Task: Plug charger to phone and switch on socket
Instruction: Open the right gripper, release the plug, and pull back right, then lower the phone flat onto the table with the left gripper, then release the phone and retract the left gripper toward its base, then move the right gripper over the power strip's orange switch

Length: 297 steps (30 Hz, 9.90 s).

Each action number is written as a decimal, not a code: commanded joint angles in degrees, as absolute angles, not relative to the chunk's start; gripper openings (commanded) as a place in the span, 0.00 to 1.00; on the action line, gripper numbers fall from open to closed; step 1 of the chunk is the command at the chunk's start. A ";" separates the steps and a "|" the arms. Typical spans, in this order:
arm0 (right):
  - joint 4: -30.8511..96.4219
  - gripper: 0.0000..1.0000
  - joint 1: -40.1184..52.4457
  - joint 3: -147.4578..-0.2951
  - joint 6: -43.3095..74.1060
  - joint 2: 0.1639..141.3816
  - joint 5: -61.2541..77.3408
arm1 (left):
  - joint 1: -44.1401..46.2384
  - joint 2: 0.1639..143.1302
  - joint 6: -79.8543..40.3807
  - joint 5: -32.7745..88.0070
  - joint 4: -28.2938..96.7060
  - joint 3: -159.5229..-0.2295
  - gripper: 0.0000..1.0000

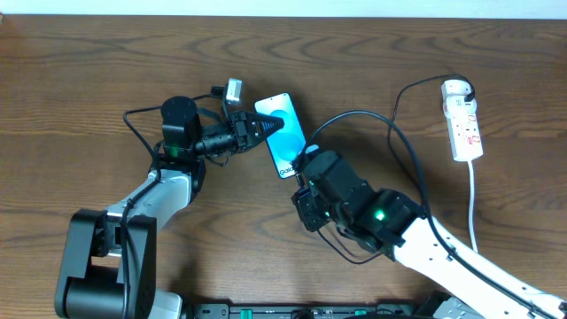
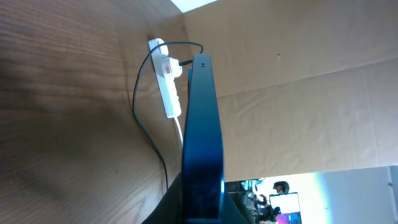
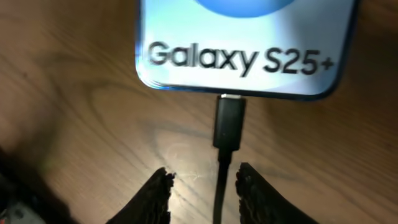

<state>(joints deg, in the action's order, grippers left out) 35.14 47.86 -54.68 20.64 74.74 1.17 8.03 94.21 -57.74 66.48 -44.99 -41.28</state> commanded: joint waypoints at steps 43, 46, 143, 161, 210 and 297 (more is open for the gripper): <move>41.80 0.99 37.32 -55.46 23.03 32.27 -25.34 | 13.39 94.08 -46.81 66.57 -55.27 -45.71 0.07; 42.96 0.99 37.32 -55.44 24.64 33.15 -25.08 | 15.29 94.17 -35.86 61.98 -33.54 -52.95 0.07; 51.13 0.99 37.32 -55.37 27.40 46.15 -12.93 | 16.40 120.88 -15.57 24.34 13.85 -74.61 0.82; 34.96 0.99 37.32 -55.37 32.67 66.67 -17.39 | -6.76 66.19 -5.54 15.27 56.01 -74.54 0.89; 42.65 0.01 -6.63 -55.46 36.62 75.96 -7.75 | -6.79 36.86 -5.15 23.49 44.47 -32.34 0.90; 48.34 0.01 -21.65 -95.35 38.96 120.42 5.08 | 0.30 7.64 -5.17 23.53 44.91 -32.34 0.91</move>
